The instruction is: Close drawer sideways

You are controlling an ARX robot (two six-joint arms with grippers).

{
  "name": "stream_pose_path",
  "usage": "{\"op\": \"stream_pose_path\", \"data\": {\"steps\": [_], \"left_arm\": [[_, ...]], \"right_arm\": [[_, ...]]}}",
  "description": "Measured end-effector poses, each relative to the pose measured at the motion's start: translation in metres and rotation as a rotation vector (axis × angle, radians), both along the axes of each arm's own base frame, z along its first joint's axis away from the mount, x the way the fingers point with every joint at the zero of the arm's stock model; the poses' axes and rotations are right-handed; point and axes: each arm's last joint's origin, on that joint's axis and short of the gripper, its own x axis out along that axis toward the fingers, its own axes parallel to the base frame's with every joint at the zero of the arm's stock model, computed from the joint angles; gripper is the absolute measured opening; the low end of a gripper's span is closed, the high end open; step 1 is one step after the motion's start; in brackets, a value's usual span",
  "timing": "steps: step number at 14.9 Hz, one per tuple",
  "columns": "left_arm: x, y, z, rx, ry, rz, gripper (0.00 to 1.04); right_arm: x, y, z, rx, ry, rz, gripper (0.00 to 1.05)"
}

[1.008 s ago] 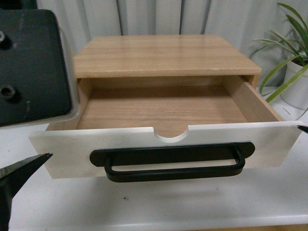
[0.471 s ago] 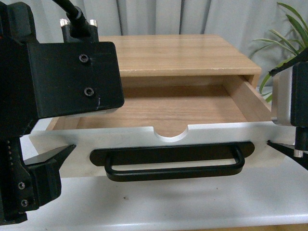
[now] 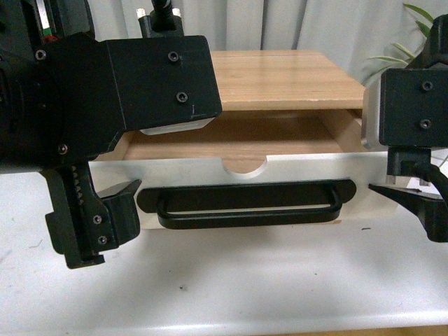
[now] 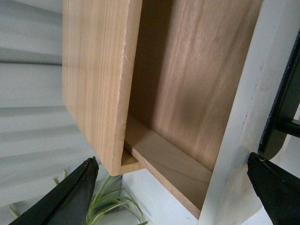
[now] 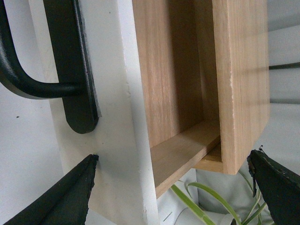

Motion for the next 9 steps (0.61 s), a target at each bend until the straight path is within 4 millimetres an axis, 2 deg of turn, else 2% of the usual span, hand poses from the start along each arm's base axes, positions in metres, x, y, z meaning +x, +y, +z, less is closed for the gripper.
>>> {"op": "stream_pose_path", "data": {"steps": [9], "left_arm": [[0.047, -0.014, -0.013, -0.054, -0.068, 0.102, 0.98]], "right_arm": [[0.049, 0.003, 0.001, -0.028, -0.02, -0.057, 0.98]]}}
